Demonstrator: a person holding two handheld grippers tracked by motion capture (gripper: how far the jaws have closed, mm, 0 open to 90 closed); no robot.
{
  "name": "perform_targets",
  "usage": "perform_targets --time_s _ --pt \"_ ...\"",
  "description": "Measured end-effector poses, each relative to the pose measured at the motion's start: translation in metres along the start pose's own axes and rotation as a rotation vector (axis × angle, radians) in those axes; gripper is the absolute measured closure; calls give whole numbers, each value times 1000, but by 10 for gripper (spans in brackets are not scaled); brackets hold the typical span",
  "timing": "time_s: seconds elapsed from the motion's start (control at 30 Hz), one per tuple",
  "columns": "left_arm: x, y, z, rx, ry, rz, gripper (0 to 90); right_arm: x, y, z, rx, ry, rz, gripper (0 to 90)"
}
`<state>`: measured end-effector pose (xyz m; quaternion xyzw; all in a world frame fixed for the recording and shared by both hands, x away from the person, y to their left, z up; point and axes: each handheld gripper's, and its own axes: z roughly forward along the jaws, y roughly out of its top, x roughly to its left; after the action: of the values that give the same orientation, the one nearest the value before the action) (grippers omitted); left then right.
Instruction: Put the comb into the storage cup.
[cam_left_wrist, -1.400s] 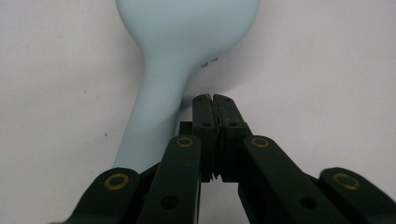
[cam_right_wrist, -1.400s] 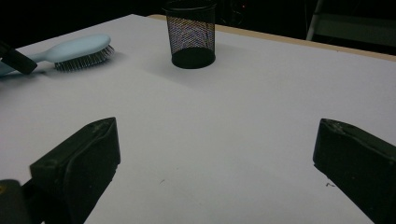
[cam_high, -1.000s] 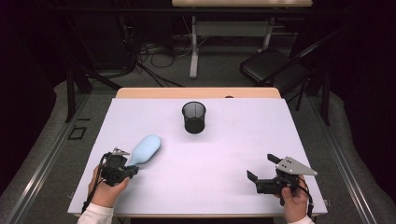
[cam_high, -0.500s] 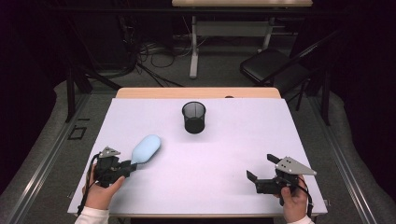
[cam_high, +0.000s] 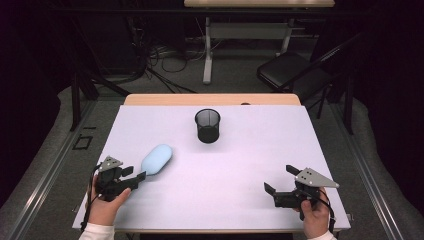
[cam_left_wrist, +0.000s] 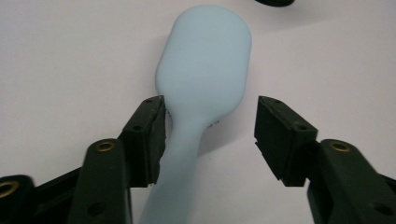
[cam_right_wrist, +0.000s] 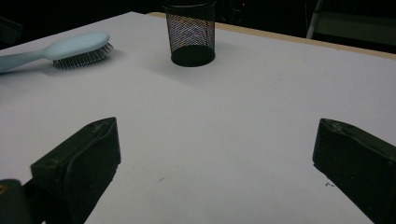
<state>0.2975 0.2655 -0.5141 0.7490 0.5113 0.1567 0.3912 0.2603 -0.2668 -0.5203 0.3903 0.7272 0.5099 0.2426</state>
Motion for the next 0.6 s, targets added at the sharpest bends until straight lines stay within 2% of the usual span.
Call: perform_targets --time_s 0.07,0.17,0.43,0.6 --pt "2 0 -1 -15 5 -14 357 0 0 0 1 -1 0 7" --pt "4 -1 -2 -29 6 -25 343 0 0 0 0 -1 -1 7" --pt "10 -2 -6 -67 31 -23 310 0 0 0 0 0 -6 8" --pt "13 -2 -9 -83 13 -44 305 0 0 0 2 -2 -6 10"
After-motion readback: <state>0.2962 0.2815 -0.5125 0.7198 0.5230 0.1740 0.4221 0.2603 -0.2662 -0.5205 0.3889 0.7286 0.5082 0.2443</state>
